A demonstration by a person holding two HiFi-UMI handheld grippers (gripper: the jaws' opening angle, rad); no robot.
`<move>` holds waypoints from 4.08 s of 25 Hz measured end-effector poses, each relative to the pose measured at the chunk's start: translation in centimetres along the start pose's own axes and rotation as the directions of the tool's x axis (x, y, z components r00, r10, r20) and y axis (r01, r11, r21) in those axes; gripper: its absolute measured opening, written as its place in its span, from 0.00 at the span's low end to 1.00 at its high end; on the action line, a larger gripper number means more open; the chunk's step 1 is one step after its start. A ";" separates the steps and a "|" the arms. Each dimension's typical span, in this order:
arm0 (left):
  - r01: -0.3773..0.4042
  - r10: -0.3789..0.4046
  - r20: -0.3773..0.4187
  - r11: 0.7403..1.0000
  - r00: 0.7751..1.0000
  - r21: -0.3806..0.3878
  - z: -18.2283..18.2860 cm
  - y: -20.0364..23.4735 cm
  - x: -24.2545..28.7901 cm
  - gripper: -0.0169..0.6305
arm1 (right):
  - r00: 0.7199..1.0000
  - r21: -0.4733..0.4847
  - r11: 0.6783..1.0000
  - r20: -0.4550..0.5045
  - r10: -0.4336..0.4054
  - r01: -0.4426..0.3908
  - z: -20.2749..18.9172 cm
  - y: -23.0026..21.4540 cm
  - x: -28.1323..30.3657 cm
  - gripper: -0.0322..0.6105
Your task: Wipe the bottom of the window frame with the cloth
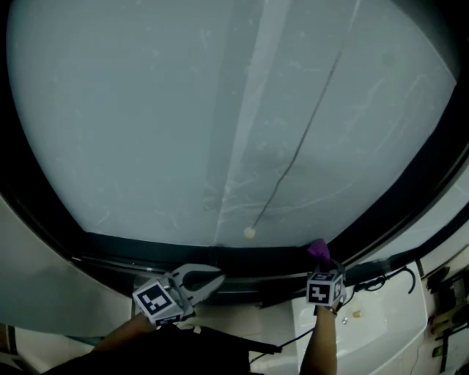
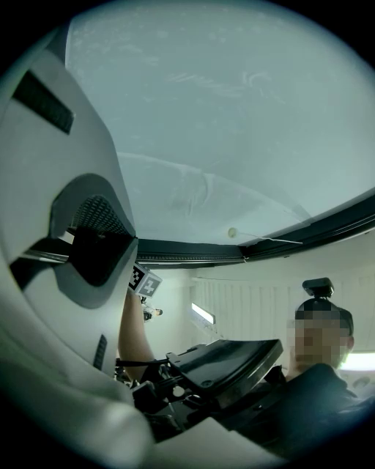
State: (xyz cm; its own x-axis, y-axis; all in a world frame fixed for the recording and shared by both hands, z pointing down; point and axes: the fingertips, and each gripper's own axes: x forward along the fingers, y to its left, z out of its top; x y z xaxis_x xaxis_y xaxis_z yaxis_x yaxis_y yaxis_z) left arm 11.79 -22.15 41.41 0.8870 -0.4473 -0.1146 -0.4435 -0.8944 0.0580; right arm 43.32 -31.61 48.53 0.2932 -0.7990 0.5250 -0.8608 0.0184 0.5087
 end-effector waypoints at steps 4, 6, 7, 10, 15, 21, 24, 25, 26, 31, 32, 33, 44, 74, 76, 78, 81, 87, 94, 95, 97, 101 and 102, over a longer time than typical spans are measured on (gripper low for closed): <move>-0.008 0.008 0.004 1.000 1.000 -0.001 -0.1 0.0 -0.2 0.03 | 1.000 0.005 1.000 -0.002 -0.011 0.011 -0.4 -0.1 0.3 0.18; -0.014 0.014 0.005 1.000 1.000 -0.003 -0.2 0.1 -0.2 0.03 | 1.000 0.006 1.000 -0.002 -0.016 0.016 -0.4 -0.1 0.3 0.18; -0.017 0.017 0.005 1.000 1.000 -0.004 -0.2 0.1 -0.2 0.03 | 1.000 0.008 1.000 -0.001 -0.017 0.017 -0.4 -0.2 0.3 0.18; -0.026 0.026 0.002 1.000 1.000 0.007 -0.2 0.2 -0.2 0.03 | 1.000 0.017 1.000 0.008 -0.015 0.015 -0.5 -0.3 0.4 0.18; -0.035 0.035 -0.009 0.999 0.999 0.018 -0.3 0.1 -0.2 0.03 | 1.000 0.028 0.999 0.009 -0.026 0.026 -0.8 -0.6 0.3 0.18; -0.042 0.043 -0.005 0.999 0.999 0.019 -0.3 0.2 -0.2 0.03 | 0.999 0.054 0.998 0.007 -0.041 0.040 -1.1 -0.8 0.5 0.18; -0.044 0.044 -0.003 0.999 0.999 0.017 -0.3 0.2 -0.3 0.03 | 0.998 0.070 0.996 -0.001 -0.058 0.058 -1.3 -1.1 0.4 0.18; -0.044 0.044 -0.002 0.999 0.999 0.018 -0.3 0.2 -0.3 0.03 | 0.998 0.074 0.995 -0.007 -0.063 0.063 -1.4 -1.2 0.3 0.18; -0.042 0.042 0.000 0.999 0.999 0.018 -0.4 0.2 -0.3 0.03 | 0.998 0.076 0.995 -0.014 -0.068 0.069 -1.5 -1.3 0.1 0.18; -0.043 0.043 0.014 0.999 0.999 0.012 -0.3 0.4 -0.2 0.03 | 0.994 0.091 0.991 -0.040 -0.099 0.102 -2.7 -1.9 -0.2 0.18; -0.043 0.043 0.015 0.999 0.999 0.012 -0.3 0.4 -0.2 0.03 | 0.994 0.094 0.990 -0.046 -0.103 0.107 -2.9 -2.0 -0.3 0.18; -0.042 0.042 0.014 0.999 0.999 0.014 -0.3 0.4 -0.2 0.03 | 0.993 0.102 0.989 -0.053 -0.106 0.111 -3.2 -2.2 -0.4 0.18; -0.053 0.053 0.030 0.999 0.998 0.004 -0.3 0.4 -0.4 0.03 | 0.976 0.332 0.937 0.215 0.032 -0.104 -5.2 0.0 -7.2 0.18; -0.184 0.188 0.071 0.981 0.980 -0.060 0.5 0.7 -7.7 0.03 | 0.813 0.443 0.786 0.568 0.125 -0.431 -4.9 6.9 -18.2 0.18; -0.195 0.200 0.078 0.978 0.977 -0.070 0.7 1.2 -9.3 0.03 | 0.810 0.466 0.774 0.578 0.101 -0.429 -4.7 7.9 -19.0 0.18; -0.197 0.203 0.083 0.978 0.976 -0.073 0.7 1.2 -10.5 0.03 | 0.804 0.476 0.766 0.587 0.089 -0.433 -4.7 8.7 -19.9 0.18; -0.197 0.200 0.081 0.979 0.976 -0.051 0.2 1.0 -11.7 0.03 | 0.809 0.481 0.764 0.582 0.088 -0.430 -5.3 9.8 -21.0 0.18; -0.158 0.160 0.070 0.987 0.985 -0.035 -0.5 0.2 -12.0 0.03 | 0.828 0.496 0.770 0.556 0.072 -0.401 -6.2 10.2 -22.1 0.17; -0.157 0.162 0.075 0.985 0.984 -0.066 -0.8 0.0 -12.3 0.03 | 0.824 0.512 0.757 0.564 0.060 -0.405 -6.5 10.2 -22.8 0.17; -0.153 0.157 0.075 0.986 0.985 -0.063 -0.7 -0.1 -12.2 0.03 | 0.824 0.514 0.756 0.564 0.058 -0.406 -6.5 10.1 -22.8 0.17; -0.144 0.148 0.074 0.988 0.986 -0.056 -0.7 -0.2 -12.0 0.03 | 0.820 0.504 0.763 0.569 0.059 -0.405 -6.5 9.8 -22.9 0.17; -0.139 0.147 0.083 0.986 0.986 -0.090 -0.8 -0.1 -11.9 0.03 | 0.819 0.505 0.767 0.572 0.046 -0.396 -6.7 8.9 -23.1 0.17; -0.136 0.144 0.085 0.987 0.986 -0.090 -0.8 -0.1 -11.9 0.03 | 0.820 0.508 0.767 0.571 0.042 -0.393 -6.8 8.7 -23.1 0.17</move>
State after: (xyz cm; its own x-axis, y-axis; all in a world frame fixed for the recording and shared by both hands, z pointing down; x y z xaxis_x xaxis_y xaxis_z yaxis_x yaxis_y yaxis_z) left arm 1.38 -16.73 43.55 0.7999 -0.5695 -0.1892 -0.5466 -0.8215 0.1621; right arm 31.86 -8.88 45.42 -0.0334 -0.9975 0.0628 -0.9864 0.0228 -0.1629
